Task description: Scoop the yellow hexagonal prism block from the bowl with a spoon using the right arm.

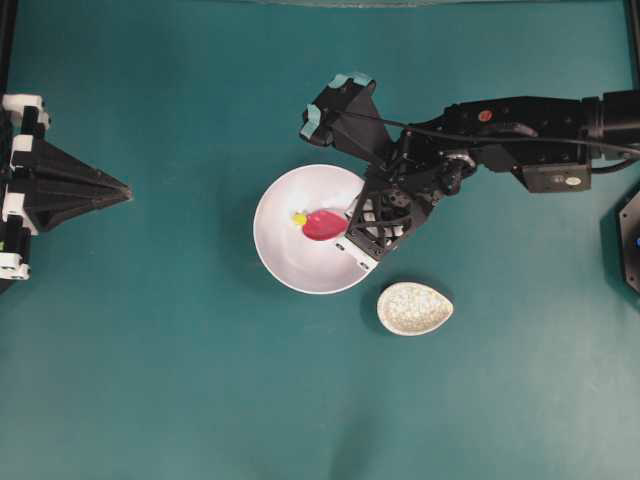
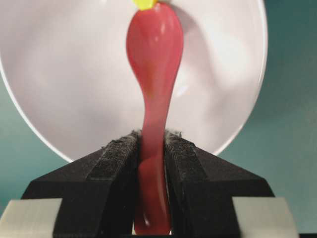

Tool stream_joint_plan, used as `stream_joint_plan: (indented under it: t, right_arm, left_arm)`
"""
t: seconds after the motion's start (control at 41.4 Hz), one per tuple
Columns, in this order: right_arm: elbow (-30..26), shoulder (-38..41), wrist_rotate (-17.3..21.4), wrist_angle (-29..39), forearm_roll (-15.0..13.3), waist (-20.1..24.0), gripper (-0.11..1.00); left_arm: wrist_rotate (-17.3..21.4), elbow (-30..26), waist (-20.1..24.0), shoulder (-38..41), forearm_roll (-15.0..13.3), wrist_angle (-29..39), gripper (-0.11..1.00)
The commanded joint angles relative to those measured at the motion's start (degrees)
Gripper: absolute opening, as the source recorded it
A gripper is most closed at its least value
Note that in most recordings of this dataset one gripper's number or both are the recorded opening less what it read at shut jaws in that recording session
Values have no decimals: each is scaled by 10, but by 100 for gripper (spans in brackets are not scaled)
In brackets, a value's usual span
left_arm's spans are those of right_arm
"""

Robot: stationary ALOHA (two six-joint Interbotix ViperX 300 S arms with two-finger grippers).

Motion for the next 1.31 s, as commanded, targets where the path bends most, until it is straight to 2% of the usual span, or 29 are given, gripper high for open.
stream_joint_plan:
  t: [0.0, 0.435, 0.701, 1.064, 1.281]
  right_arm:
    - [-13, -10, -2, -21, -1, 0, 21]
    - [-11, -10, -1, -79, -1, 0, 21]
    - [-4, -14, 2, -88, -1, 3, 21]
    - [44, -44, 8, -133, 7, 4, 21]
    - [83, -70, 8, -182, 12, 8, 21]
  left_arm:
    - [-1, -9, 0, 3, 1, -3, 1]
    - [-1, -9, 0, 4, 1, -4, 1]
    - [-1, -8, 1, 6, 1, -3, 1]
    - [-1, -8, 0, 6, 1, 8, 1]
    - [-1, -8, 0, 6, 1, 8, 1]
